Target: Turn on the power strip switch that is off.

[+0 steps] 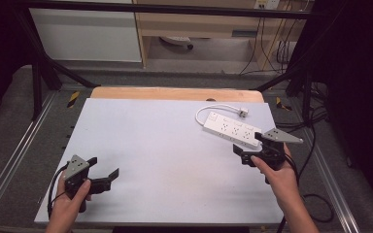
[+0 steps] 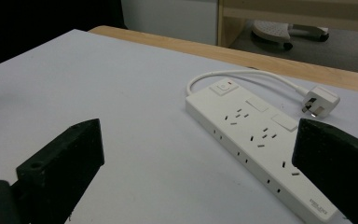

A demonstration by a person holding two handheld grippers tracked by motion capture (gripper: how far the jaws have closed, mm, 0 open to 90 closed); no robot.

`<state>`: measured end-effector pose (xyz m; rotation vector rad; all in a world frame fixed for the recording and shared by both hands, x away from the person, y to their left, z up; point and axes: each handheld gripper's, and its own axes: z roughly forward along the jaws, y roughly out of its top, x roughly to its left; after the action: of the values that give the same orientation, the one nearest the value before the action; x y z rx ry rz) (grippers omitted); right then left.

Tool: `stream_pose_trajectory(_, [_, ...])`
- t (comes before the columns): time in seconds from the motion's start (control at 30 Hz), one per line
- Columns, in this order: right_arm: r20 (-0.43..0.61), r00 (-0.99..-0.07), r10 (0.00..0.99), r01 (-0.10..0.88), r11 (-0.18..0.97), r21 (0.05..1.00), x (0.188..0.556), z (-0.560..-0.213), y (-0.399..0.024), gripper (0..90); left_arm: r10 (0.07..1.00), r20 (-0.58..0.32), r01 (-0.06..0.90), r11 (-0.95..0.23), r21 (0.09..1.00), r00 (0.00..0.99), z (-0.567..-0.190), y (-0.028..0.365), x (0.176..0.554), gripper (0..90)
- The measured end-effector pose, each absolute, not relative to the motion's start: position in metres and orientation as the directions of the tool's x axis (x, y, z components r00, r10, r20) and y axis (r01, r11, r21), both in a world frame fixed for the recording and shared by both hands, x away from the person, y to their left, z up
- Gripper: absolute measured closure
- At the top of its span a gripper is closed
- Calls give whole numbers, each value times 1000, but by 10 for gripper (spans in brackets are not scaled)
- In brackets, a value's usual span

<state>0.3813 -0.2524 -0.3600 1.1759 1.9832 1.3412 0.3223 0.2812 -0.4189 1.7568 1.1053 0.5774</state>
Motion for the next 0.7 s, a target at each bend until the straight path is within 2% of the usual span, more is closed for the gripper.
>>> stream_pose_trajectory(0.7, [63, -502, 863, 388, 160, 908, 410, -346, -253, 31, 870, -98, 427, -136, 894, 483, -420, 282, 322, 60])
